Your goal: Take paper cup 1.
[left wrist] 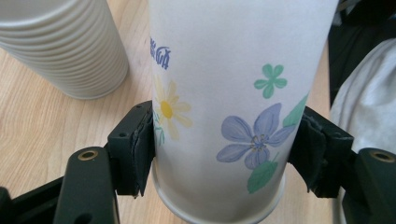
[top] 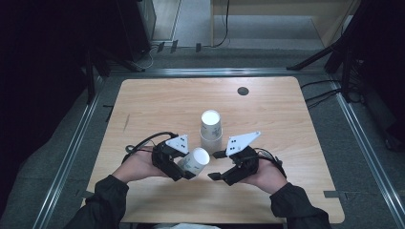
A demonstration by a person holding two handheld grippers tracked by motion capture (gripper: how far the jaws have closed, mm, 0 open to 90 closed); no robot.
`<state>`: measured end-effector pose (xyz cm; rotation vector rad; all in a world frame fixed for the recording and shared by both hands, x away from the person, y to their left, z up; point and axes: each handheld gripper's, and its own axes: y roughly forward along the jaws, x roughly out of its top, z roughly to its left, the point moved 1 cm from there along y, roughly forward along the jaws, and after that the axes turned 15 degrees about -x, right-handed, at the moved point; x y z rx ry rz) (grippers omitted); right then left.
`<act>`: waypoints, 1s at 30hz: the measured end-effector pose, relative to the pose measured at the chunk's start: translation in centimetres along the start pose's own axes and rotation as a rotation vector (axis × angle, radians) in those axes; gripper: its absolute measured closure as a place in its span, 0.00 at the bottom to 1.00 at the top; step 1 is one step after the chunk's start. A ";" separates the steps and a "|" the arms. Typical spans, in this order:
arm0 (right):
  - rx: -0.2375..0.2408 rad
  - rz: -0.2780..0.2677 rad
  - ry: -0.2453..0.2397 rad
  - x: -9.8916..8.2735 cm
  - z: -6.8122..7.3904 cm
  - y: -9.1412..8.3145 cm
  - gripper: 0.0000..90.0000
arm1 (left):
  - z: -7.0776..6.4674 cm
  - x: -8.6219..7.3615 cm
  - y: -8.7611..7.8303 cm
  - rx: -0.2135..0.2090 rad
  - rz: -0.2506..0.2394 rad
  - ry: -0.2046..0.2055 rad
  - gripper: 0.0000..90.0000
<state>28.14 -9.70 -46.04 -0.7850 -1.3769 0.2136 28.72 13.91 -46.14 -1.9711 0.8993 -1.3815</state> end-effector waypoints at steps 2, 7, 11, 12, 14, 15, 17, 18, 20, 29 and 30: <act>0.003 -0.003 -0.002 0.0 -0.1 0.2 0.32 | 0.0 0.0 0.4 0.003 0.017 -0.003 0.34; 0.014 0.004 0.000 -0.1 0.0 0.8 0.32 | 0.1 0.1 1.4 0.007 0.074 -0.003 0.34; 0.018 0.014 -0.019 0.0 0.2 1.2 0.31 | -0.1 0.3 2.0 -0.003 0.102 0.006 0.34; 0.024 0.017 -0.019 0.0 0.3 1.4 0.31 | -0.2 0.3 2.2 -0.006 0.107 0.010 0.34; 0.028 0.019 -0.024 0.0 0.3 1.5 0.31 | -0.3 0.4 2.4 -0.015 0.116 0.020 0.34; 0.030 0.021 -0.028 0.0 0.4 1.6 0.31 | -0.4 0.5 2.6 -0.017 0.120 0.026 0.34; 0.036 0.026 -0.036 0.0 0.5 1.9 0.31 | -0.6 0.6 2.9 -0.023 0.127 0.036 0.34; 0.038 0.029 -0.034 0.1 0.6 2.0 0.31 | -0.7 0.6 3.0 -0.025 0.125 0.041 0.34; 0.047 0.031 -0.042 0.1 0.7 2.3 0.31 | -0.8 0.7 3.1 -0.026 0.128 0.048 0.33; 0.064 0.048 -0.063 0.3 1.0 2.8 0.39 | -0.9 0.7 3.0 -0.030 0.120 0.065 0.32; 0.062 0.046 -0.063 0.4 1.0 2.8 0.39 | -0.8 0.7 2.9 -0.033 0.120 0.068 0.32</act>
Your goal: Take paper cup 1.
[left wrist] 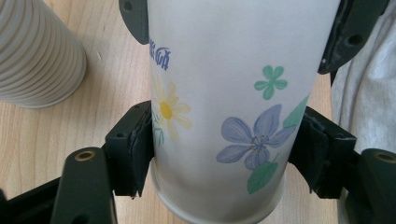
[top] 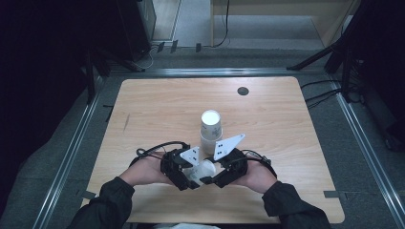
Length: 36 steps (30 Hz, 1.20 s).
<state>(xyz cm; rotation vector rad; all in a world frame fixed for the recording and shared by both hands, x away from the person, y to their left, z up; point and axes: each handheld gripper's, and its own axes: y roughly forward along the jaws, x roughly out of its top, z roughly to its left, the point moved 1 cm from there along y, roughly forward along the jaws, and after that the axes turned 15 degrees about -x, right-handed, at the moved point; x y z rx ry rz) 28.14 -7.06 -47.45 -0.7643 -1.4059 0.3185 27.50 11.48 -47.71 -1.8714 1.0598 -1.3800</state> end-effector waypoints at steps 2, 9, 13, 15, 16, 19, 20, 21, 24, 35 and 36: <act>0.005 0.001 0.006 0.1 0.0 -0.2 0.39 | 0.0 0.0 -0.1 -0.014 -0.021 -0.012 0.27; -0.009 -0.037 0.017 0.1 -0.6 -1.4 0.39 | 0.0 -0.2 -0.9 0.018 -0.107 -0.015 0.12; -0.012 -0.053 0.028 0.2 -1.0 -2.3 0.39 | 0.1 -0.7 -2.1 0.027 -0.198 -0.030 0.12; -0.010 -0.069 0.035 0.3 -1.2 -2.6 0.39 | 0.0 -1.0 -2.4 0.036 -0.233 -0.042 0.12; -0.009 -0.073 0.040 0.3 -1.2 -2.7 0.39 | 0.1 -1.2 -2.7 0.031 -0.256 -0.050 0.12; -0.010 -0.095 0.046 0.6 -1.4 -3.1 0.39 | -0.1 -1.5 -3.0 0.023 -0.287 -0.065 0.12; -0.008 -0.096 0.047 0.7 -1.4 -3.2 0.39 | -0.1 -1.6 -3.0 0.022 -0.297 -0.063 0.12; -0.004 -0.103 0.045 0.8 -1.5 -3.3 0.39 | -0.2 -1.6 -3.0 0.019 -0.313 -0.066 0.12; 0.012 -0.122 0.055 1.2 -1.5 -3.5 0.39 | -0.7 -1.5 -3.1 0.015 -0.361 -0.060 0.12; 0.075 -0.190 0.061 3.2 -1.4 -4.0 0.39 | -1.7 -2.1 -3.6 0.002 -0.515 -0.048 0.15; 0.077 -0.195 0.058 3.3 -1.4 -4.0 0.39 | -1.7 -2.2 -3.6 0.007 -0.524 -0.051 0.15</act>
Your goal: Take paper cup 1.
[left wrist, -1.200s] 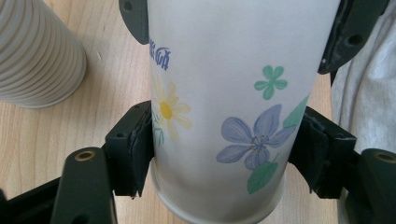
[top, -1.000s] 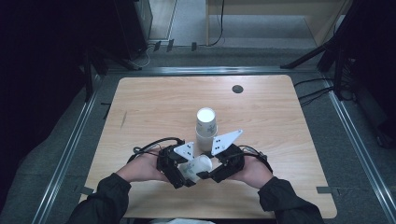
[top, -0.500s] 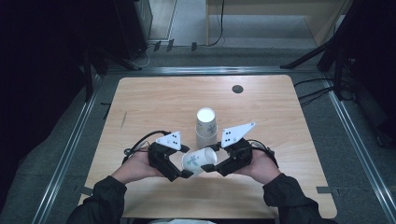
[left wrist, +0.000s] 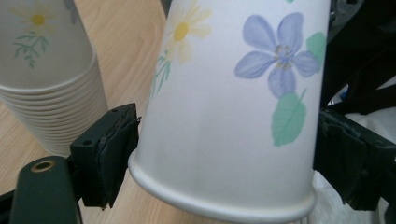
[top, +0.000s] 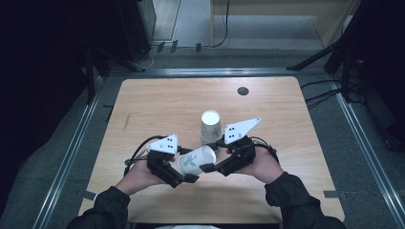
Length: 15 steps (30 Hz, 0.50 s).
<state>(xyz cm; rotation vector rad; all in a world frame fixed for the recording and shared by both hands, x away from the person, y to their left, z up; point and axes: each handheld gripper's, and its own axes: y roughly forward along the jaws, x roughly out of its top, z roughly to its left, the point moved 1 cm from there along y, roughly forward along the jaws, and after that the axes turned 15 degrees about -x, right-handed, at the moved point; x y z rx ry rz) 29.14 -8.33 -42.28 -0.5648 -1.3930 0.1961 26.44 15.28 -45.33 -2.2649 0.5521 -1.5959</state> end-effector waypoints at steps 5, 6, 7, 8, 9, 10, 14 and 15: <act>0.025 -0.024 0.001 0.7 0.1 0.2 0.39 | 0.0 -0.4 -0.3 -0.001 -0.024 -0.014 0.15; 0.026 -0.028 0.000 0.8 0.2 0.2 0.39 | -0.1 -0.5 -0.3 -0.013 -0.036 -0.017 0.15; 0.032 -0.030 -0.004 0.9 0.2 0.3 0.39 | -0.1 -0.5 -0.4 -0.019 -0.043 -0.017 0.15; 0.035 -0.030 -0.003 0.9 0.3 0.4 0.39 | -0.2 -0.5 -0.4 -0.023 -0.053 -0.010 0.15; 0.039 -0.030 -0.004 1.0 0.3 0.4 0.39 | -0.3 -0.5 -0.5 -0.027 -0.057 -0.007 0.16; 0.041 -0.029 -0.006 1.0 0.3 0.5 0.39 | -0.3 -0.4 -0.6 -0.027 -0.062 0.000 0.17; 0.043 -0.031 -0.004 0.9 0.2 0.4 0.39 | -0.4 -0.4 -1.0 -0.026 -0.065 0.014 0.26; 0.045 -0.032 -0.003 0.9 0.2 0.4 0.39 | -0.4 -0.4 -1.0 -0.027 -0.059 0.016 0.27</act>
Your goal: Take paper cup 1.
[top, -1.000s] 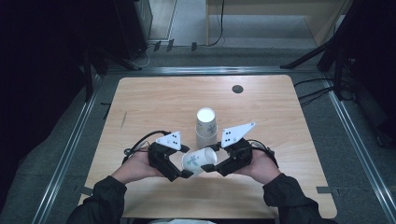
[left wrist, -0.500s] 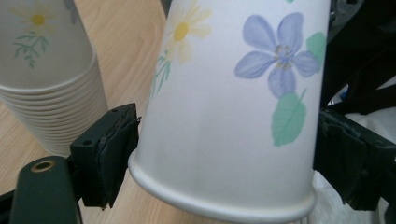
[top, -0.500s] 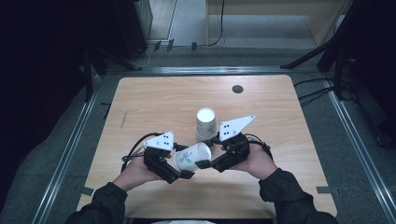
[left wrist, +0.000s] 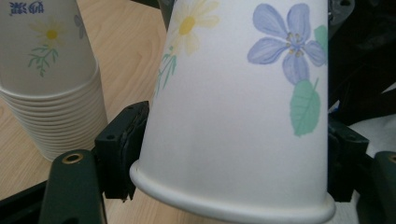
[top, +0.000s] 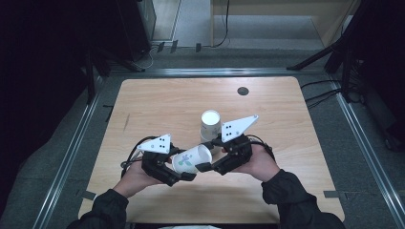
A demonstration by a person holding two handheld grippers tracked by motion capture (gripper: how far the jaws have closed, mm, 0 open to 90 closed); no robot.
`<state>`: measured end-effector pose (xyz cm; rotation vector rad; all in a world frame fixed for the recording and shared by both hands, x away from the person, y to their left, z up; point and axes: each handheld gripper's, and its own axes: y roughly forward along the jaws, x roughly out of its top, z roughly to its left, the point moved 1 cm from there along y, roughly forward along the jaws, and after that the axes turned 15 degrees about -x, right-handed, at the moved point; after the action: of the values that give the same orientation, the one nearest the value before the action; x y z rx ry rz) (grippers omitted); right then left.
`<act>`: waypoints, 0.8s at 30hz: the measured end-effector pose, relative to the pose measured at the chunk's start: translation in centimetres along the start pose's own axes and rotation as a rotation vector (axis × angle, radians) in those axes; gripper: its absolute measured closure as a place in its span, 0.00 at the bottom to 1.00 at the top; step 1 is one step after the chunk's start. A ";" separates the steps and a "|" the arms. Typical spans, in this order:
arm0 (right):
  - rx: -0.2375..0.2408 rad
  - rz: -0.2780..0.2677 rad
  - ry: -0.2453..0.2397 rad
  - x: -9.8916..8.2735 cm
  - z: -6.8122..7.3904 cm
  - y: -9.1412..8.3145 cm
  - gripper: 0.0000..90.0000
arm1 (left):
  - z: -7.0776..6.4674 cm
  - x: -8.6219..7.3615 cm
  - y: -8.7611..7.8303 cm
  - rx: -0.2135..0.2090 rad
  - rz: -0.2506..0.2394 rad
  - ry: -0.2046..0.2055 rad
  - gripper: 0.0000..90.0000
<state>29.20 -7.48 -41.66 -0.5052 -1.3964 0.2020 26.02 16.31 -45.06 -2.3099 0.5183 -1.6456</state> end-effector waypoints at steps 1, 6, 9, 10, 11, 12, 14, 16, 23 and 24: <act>0.000 0.001 -0.001 0.0 0.0 0.0 0.39 | 0.0 0.0 0.0 0.006 0.007 0.006 0.27; -0.004 -0.010 -0.016 -0.1 0.0 0.0 0.33 | -0.1 0.2 -0.4 0.016 0.037 0.000 0.29; -0.018 -0.003 -0.017 -0.2 -0.1 -0.2 0.30 | 0.0 0.2 -1.1 0.030 0.049 -0.010 0.29; -0.024 0.003 -0.024 -0.3 -0.1 -0.3 0.30 | 0.1 0.2 -1.3 0.033 0.063 -0.018 0.29; -0.027 0.011 -0.025 -0.4 -0.1 -0.3 0.30 | 0.1 0.2 -1.5 0.042 0.080 -0.024 0.29; -0.032 0.018 -0.026 -0.6 -0.2 -0.3 0.30 | 0.1 0.2 -1.7 0.056 0.102 -0.030 0.29; -0.044 0.035 -0.029 -0.9 -0.2 -0.2 0.30 | 0.1 0.2 -1.8 0.064 0.126 -0.036 0.29; -0.058 0.049 -0.044 -1.3 -0.2 -0.1 0.30 | 0.2 0.2 -1.8 0.068 0.151 -0.036 0.29; -0.097 0.079 -0.048 -2.3 -0.2 -0.2 0.30 | 1.2 0.3 -0.4 0.057 0.269 -0.045 0.29; -0.105 0.088 -0.051 -2.5 -0.2 -0.2 0.30 | 1.3 0.3 -0.3 0.052 0.284 -0.044 0.29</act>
<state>28.88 -8.76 -43.82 -0.6532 -1.4411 0.2145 27.34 16.43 -45.15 -2.1162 0.7458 -1.4532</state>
